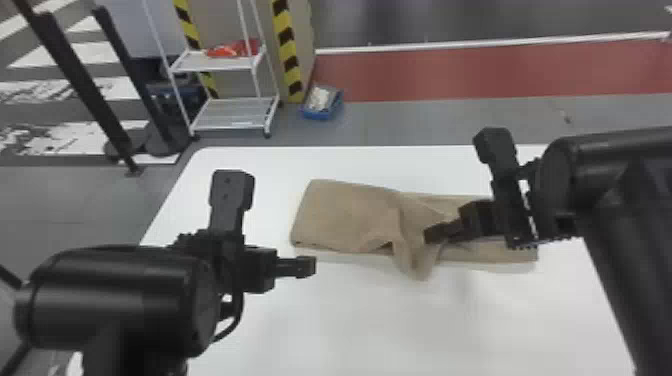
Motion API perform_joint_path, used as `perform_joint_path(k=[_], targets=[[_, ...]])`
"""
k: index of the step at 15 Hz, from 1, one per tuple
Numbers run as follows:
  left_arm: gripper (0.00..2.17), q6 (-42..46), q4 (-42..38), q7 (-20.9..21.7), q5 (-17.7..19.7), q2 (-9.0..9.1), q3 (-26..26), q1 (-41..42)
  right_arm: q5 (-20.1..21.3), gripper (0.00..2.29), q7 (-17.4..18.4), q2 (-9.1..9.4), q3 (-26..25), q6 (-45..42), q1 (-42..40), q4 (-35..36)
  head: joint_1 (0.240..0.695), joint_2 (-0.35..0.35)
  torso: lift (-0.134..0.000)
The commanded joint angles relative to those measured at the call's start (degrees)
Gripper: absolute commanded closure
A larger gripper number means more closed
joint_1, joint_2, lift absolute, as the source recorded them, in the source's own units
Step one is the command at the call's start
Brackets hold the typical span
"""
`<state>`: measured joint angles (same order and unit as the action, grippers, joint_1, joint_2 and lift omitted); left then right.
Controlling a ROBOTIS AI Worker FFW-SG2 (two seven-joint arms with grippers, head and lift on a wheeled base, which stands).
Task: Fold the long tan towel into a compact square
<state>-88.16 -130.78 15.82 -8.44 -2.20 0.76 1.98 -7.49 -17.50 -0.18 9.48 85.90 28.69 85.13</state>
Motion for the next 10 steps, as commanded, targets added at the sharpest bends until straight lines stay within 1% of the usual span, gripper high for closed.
perform_joint_path(k=[1,2,5,6,8,9,10], targets=[[0.08,0.31,0.00,0.00,0.00,0.00,-0.23,0.13,0.02,0.60,-0.07,0.23,0.27,-0.34,0.05,-0.14,0.695,0.155,-0.124],[0.08,0.31,0.00,0.09,0.00,0.00,-0.23,0.13,0.11,0.75,-0.07,0.23,0.45,-0.69,0.05,-0.32,0.695,0.156,-0.124],[0.08,1.19,0.09,0.09,0.09,0.00,-0.05,0.05,0.02,0.77,-0.07,0.23,0.63,-0.86,-0.04,-0.40,0.695,0.159,-0.124],[0.08,1.36,0.09,0.09,0.09,0.00,-0.14,0.05,-0.15,0.97,-0.16,0.23,0.54,-0.86,-0.04,-0.40,0.695,0.159,-0.124],[0.08,1.36,0.09,0.09,0.09,0.00,-0.23,0.05,-0.24,1.00,-0.16,0.23,0.36,-0.86,-0.39,-0.23,0.695,0.160,-0.124],[0.08,1.36,0.09,0.00,0.09,-0.09,-0.32,0.05,-0.33,1.12,-0.16,0.23,0.27,-0.86,-0.39,-0.23,0.695,0.160,-0.124],[0.08,1.36,0.09,0.00,0.09,0.00,-0.32,0.05,-0.42,1.12,-0.16,0.23,0.19,-0.86,-0.57,-0.23,0.695,0.161,-0.124]])
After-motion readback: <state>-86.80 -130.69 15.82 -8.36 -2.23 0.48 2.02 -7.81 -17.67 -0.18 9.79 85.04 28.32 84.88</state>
